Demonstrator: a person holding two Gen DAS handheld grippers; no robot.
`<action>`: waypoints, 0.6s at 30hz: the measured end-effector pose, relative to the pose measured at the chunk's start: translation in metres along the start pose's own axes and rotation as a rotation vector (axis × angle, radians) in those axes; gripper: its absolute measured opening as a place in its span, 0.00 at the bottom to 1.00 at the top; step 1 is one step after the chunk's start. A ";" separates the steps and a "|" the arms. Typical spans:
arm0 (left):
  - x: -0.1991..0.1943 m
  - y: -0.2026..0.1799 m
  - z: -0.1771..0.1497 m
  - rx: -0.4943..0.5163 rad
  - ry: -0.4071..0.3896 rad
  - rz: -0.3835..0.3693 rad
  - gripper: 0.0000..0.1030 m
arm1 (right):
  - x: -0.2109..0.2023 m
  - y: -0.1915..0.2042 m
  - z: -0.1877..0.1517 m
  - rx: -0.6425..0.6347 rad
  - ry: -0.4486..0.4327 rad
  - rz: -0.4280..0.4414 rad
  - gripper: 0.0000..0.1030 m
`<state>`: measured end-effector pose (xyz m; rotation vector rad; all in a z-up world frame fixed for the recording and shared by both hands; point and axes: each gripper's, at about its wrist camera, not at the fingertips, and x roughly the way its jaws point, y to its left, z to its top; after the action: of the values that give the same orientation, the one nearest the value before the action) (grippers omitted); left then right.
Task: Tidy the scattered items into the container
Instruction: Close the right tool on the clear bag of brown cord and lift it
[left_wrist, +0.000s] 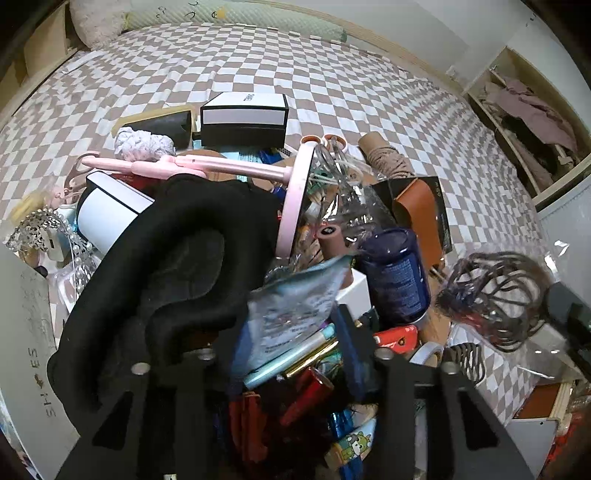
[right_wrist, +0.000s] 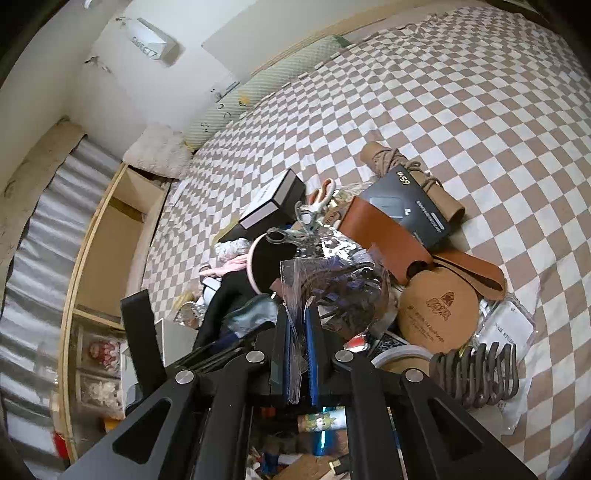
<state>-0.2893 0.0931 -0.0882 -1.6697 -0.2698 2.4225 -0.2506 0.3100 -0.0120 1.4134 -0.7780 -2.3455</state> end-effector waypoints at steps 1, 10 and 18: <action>0.000 -0.001 -0.001 0.005 0.002 0.016 0.24 | -0.002 0.003 -0.001 -0.005 -0.002 0.007 0.08; -0.008 -0.004 -0.004 -0.005 -0.015 0.032 0.09 | -0.018 0.024 -0.006 -0.034 -0.030 0.073 0.08; -0.022 0.000 -0.005 -0.014 -0.044 0.018 0.07 | -0.022 0.031 -0.007 -0.053 -0.045 0.079 0.04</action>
<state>-0.2764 0.0872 -0.0700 -1.6334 -0.2800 2.4789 -0.2346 0.2939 0.0194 1.2885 -0.7634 -2.3280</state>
